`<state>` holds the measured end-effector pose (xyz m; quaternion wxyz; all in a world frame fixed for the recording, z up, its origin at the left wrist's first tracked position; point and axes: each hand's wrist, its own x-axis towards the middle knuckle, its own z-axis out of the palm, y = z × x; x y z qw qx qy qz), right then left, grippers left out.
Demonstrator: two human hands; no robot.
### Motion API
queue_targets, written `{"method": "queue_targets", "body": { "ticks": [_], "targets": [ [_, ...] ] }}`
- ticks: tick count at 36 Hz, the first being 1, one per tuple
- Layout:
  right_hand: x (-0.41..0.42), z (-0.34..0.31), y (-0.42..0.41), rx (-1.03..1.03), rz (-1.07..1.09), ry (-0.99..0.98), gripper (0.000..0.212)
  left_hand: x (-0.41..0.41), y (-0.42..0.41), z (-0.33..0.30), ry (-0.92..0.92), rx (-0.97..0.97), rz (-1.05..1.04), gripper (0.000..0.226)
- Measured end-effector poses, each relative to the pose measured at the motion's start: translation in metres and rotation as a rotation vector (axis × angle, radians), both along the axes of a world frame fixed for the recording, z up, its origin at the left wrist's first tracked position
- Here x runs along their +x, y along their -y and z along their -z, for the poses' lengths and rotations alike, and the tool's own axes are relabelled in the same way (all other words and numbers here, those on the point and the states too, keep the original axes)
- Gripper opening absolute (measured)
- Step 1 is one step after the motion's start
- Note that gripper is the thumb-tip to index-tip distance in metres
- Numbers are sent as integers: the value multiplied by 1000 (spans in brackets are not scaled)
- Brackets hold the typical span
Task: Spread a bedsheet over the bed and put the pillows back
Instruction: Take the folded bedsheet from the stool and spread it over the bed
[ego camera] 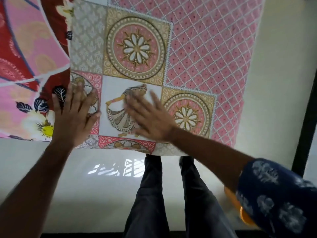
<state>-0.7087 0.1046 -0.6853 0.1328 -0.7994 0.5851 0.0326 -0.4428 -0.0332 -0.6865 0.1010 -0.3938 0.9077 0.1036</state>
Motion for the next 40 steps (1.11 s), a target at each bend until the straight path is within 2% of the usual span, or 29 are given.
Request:
{"method": "queue_targets", "body": {
  "ticks": [4, 8, 11, 14, 16, 19, 22, 24, 26, 28, 33, 40],
  "targets": [
    [43, 4, -49, 32, -224, 34, 82, -18, -1, -8, 16, -28, 37, 70],
    [55, 11, -83, 14, -434, 22, 76, -58, -14, -13, -35, -50, 369, 68],
    [46, 15, -100, 5, -552, 91, 59, -95, -32, -5, -44, -43, 532, 67],
    [25, 9, -106, 6, -349, 285, 41, -111, -48, 4, -42, -57, 573, 67],
    [-3, -5, -105, 21, -216, 309, 38, -107, -57, 7, -37, -71, 545, 68],
    [-68, -16, -96, -43, -21, 209, 39, -91, -70, 7, -29, -88, 575, 69],
    [-130, -11, -83, -104, 274, 63, 50, -72, -83, 7, -1, -95, 654, 72],
    [-150, -7, -80, -84, 421, -28, 63, -64, -92, 9, 6, -96, 655, 74],
    [-147, -2, -83, -67, 463, -120, 70, -62, -100, 10, 7, -120, 634, 76],
    [-129, 1, -92, -60, 379, -157, 74, -63, -107, 9, 15, -145, 629, 77],
    [-86, 4, -149, -57, -54, -127, 78, -70, -127, -3, 102, -152, 613, 88],
    [-72, -7, -219, 49, -157, -136, 89, -86, -145, -35, 245, -30, 570, 108]
  ]
}}
